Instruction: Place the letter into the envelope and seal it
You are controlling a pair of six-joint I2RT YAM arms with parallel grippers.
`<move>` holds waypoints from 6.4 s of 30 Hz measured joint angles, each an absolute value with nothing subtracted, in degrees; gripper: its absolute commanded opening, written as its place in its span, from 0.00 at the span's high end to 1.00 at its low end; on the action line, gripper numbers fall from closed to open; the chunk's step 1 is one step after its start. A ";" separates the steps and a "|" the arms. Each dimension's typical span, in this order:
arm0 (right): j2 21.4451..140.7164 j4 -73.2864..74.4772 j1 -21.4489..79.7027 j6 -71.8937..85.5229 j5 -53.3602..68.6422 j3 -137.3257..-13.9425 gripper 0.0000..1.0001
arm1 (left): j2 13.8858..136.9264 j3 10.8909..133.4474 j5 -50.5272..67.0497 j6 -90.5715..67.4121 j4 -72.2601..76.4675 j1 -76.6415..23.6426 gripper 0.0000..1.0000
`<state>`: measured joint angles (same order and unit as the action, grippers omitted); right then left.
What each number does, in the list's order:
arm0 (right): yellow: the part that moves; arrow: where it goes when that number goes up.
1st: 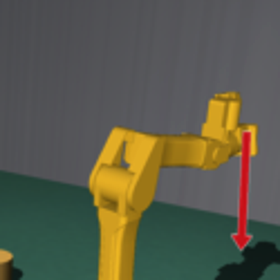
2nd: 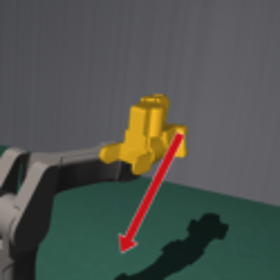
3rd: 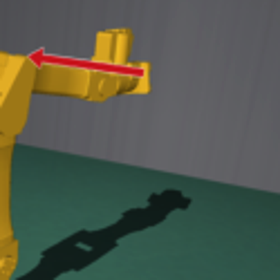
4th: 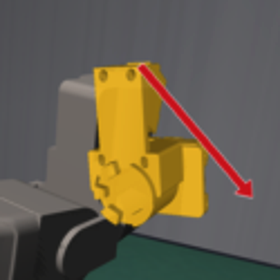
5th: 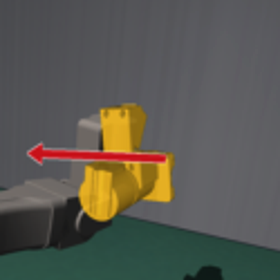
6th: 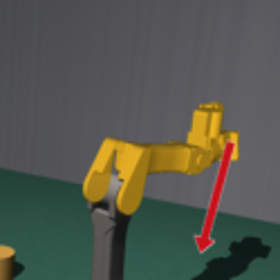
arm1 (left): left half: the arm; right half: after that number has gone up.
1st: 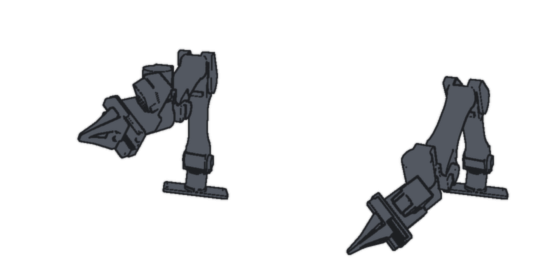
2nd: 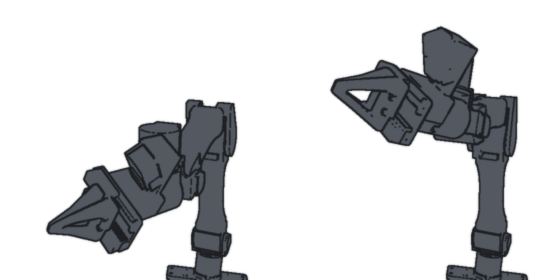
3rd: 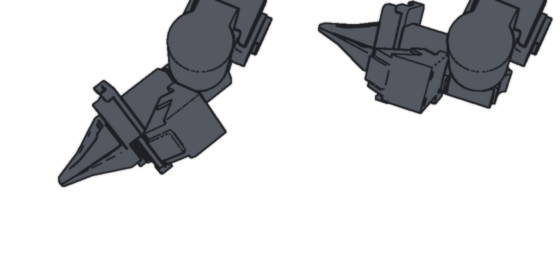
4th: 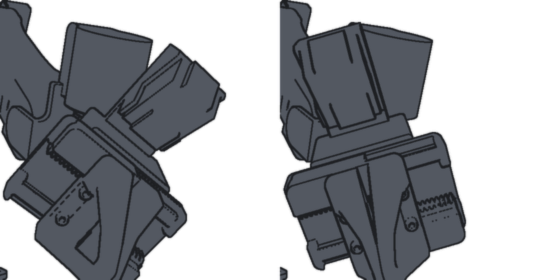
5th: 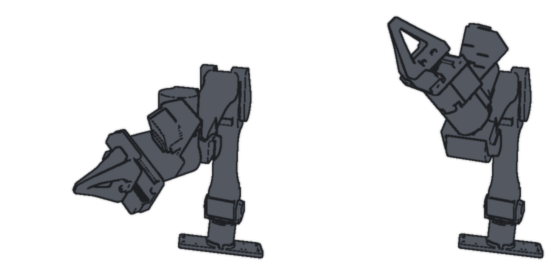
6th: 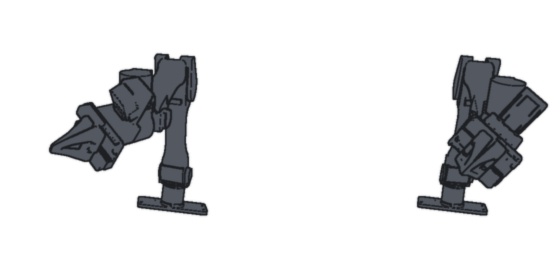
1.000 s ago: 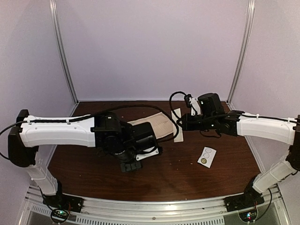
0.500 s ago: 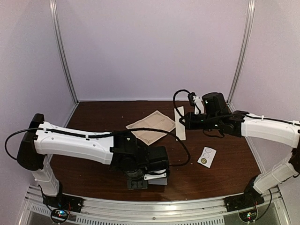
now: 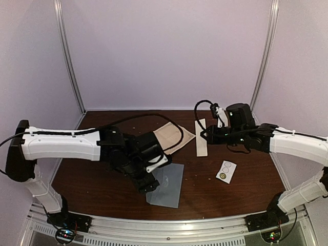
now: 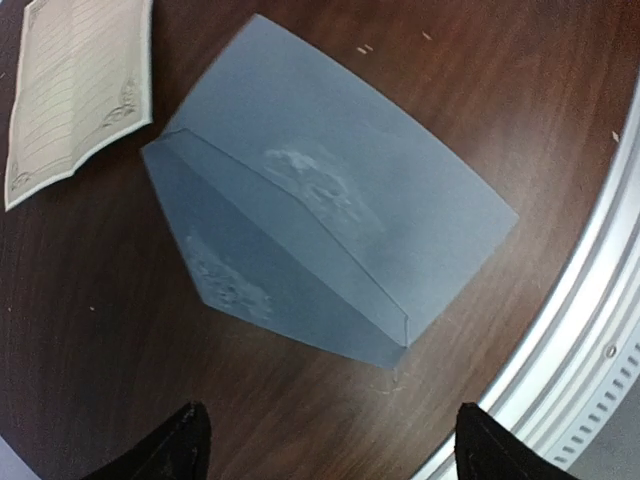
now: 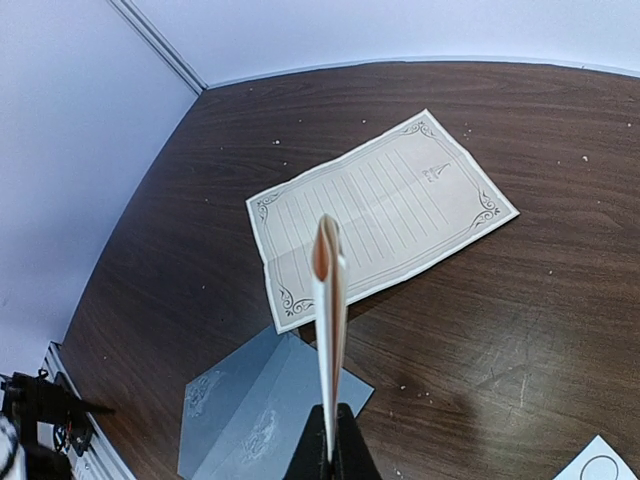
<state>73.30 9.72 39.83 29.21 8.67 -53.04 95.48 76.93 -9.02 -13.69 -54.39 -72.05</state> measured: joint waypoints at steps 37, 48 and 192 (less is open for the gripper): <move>65.71 -27.18 43.79 35.20 46.15 -39.20 1.00 | 78.43 57.49 31.33 -34.48 15.18 -55.51 0.26; 68.20 -30.65 45.43 36.25 46.24 -40.91 1.00 | 83.22 58.54 33.10 -34.39 16.40 -56.49 0.63; 99.79 -8.54 54.11 49.52 18.57 -45.74 0.44 | 108.51 54.04 39.20 -31.16 -8.78 -41.54 1.00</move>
